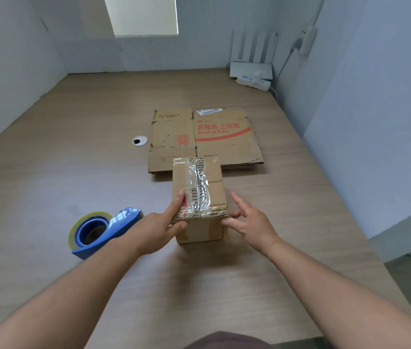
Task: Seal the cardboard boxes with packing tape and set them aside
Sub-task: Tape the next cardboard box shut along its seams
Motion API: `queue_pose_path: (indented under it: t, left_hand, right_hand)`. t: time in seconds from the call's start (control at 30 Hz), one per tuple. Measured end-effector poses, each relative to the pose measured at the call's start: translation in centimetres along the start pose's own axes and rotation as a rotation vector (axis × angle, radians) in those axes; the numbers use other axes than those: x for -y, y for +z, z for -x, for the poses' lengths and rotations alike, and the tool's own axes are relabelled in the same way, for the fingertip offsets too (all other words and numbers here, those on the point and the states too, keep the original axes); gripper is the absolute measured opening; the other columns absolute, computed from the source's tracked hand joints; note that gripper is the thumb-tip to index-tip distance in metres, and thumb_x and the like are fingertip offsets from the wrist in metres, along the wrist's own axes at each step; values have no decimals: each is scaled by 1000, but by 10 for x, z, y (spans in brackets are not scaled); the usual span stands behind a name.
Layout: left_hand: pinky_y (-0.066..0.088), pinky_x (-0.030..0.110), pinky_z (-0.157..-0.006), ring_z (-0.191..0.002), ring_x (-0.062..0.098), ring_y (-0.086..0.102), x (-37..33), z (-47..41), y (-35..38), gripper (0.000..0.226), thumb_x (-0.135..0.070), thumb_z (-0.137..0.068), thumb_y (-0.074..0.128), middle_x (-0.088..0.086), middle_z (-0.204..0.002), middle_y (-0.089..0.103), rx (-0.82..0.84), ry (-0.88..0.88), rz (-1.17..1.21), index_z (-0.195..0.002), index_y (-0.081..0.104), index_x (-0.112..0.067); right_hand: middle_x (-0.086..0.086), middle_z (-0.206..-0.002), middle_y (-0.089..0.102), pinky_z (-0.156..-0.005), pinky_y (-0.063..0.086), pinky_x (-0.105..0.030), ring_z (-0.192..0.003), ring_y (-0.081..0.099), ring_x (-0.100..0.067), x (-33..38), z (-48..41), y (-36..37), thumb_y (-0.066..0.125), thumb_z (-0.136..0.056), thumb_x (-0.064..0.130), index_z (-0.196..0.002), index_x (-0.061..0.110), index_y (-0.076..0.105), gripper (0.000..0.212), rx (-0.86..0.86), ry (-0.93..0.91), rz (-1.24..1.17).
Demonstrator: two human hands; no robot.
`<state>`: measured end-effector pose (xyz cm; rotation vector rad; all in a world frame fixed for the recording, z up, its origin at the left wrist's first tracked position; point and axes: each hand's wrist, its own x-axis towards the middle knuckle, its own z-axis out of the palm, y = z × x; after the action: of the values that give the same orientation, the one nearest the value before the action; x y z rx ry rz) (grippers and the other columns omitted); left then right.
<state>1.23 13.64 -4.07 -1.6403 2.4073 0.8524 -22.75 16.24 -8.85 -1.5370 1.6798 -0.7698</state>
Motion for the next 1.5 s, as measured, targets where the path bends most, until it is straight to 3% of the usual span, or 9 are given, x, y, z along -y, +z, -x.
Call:
queue_pose_path:
  t: [0.13, 0.27, 0.33, 0.53, 0.63, 0.73, 0.87, 1.3, 1.5]
  left_hand:
    - [44, 23, -89, -99, 17, 61, 1, 3, 4, 73, -43, -100, 40, 5, -127, 61, -56, -8, 104, -145, -17, -46]
    - [45, 24, -89, -96, 15, 59, 2, 4, 0, 73, -43, -98, 44, 3, -125, 62, -68, -30, 90, -147, -11, -45]
    - [45, 25, -85, -93, 17, 59, 4, 1, -2, 74, -46, -97, 46, 3, -117, 65, -82, -41, 41, -148, -7, -46]
    - [45, 27, -79, -99, 20, 61, 5, -5, -3, 75, -52, -94, 47, -2, -112, 67, -119, -45, -62, -149, -4, -46]
    - [45, 26, -77, -98, 19, 61, 2, -6, -1, 75, -52, -95, 47, -1, -114, 67, -145, -56, -67, -149, -4, -45]
    - [43, 25, -73, -90, 17, 59, 0, -8, -1, 75, -52, -94, 48, 1, -110, 67, -152, -65, -70, -150, -2, -44]
    - [45, 28, -75, -95, 22, 61, 1, -11, -2, 76, -54, -92, 50, 4, -109, 67, -168, -70, -138, -150, 3, -41]
    - [38, 29, -66, -94, 25, 64, -12, -20, -3, 77, -62, -88, 50, 4, -106, 67, -179, -62, -389, -145, 13, -27]
    - [51, 27, -80, -105, 15, 61, -6, -7, 16, 107, -57, -82, 63, -2, -131, 57, -198, -16, -125, -147, -19, -37]
  right_hand:
    - [-4, -109, 65, -88, 39, -19, -106, 57, -18, -2, 5, 5, 73, -82, 32, -133, 25, 55, 55, -53, 34, 62]
    - [2, -135, 55, -96, 42, -27, -117, 54, -17, 10, 5, -26, 65, -84, 27, -151, 27, 20, 81, 336, -118, 557]
    - [5, -135, 53, -94, 43, -30, -116, 52, -16, 23, 0, -42, 59, -86, 21, -152, 32, 6, 85, 314, -233, 672]
    - [-5, -126, 53, -83, 44, -38, -113, 49, -27, 46, -21, -41, 45, -96, 19, -152, 32, 16, 64, 285, -599, 915]
    - [-10, -119, 54, -76, 42, -37, -105, 51, -30, 39, -26, -37, 46, -96, 20, -151, 25, 22, 60, 290, -658, 971]
    - [-14, -108, 58, -66, 40, -35, -94, 56, -34, 31, -31, -35, 59, -89, 18, -147, 20, 26, 67, 256, -743, 908]
    - [-9, -77, 61, -43, 41, -26, -61, 59, -28, 19, -33, -29, 88, -57, 23, -128, 12, 41, 85, 125, -886, 907]
    - [-3, -74, 57, -41, 39, -23, -57, 56, -19, 8, -31, -8, 89, -44, 44, -107, 17, 44, 82, -107, -851, 894]
    - [-3, -79, 56, -49, 45, -29, -63, 54, -20, 14, -20, -3, 47, -64, 82, -112, 17, 43, 81, -54, -671, 896]
